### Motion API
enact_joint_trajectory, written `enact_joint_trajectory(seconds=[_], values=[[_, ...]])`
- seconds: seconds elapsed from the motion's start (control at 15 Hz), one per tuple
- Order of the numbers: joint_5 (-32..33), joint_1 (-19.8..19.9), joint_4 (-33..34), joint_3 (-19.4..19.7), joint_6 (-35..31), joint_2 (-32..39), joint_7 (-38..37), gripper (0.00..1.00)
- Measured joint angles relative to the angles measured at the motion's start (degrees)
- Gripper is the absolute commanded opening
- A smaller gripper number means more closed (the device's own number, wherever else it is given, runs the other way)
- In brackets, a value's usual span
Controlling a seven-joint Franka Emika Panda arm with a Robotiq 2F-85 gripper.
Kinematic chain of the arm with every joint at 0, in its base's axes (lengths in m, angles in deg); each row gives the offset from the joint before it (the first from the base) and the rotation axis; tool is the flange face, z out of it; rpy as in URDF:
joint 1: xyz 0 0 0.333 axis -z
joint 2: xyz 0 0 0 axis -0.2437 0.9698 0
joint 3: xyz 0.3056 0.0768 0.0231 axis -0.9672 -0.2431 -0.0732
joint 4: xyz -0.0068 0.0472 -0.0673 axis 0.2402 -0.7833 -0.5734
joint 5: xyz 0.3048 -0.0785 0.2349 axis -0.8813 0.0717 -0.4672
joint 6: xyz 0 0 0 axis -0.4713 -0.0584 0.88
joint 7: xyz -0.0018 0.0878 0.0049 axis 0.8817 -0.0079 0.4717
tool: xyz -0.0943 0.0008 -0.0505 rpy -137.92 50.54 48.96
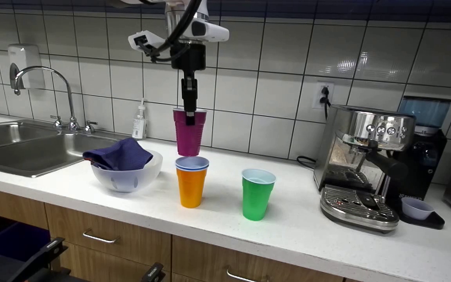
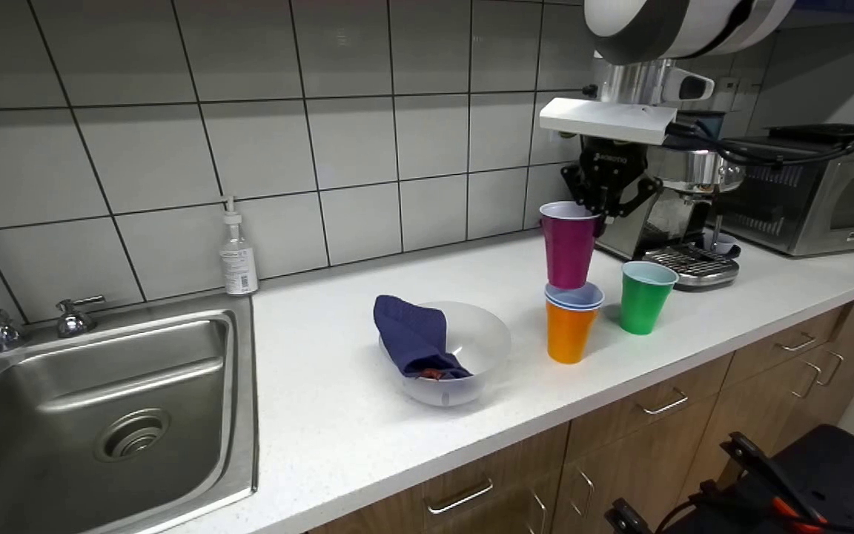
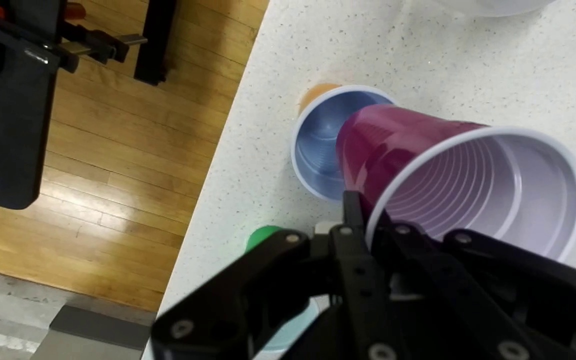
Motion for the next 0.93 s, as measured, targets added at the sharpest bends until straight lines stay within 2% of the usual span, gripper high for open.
enact_joint_trajectory(seconds=[0.93], values=[[0.13,1.69,-0.76,0.00,1.05,0.12,-0.21,0.01]])
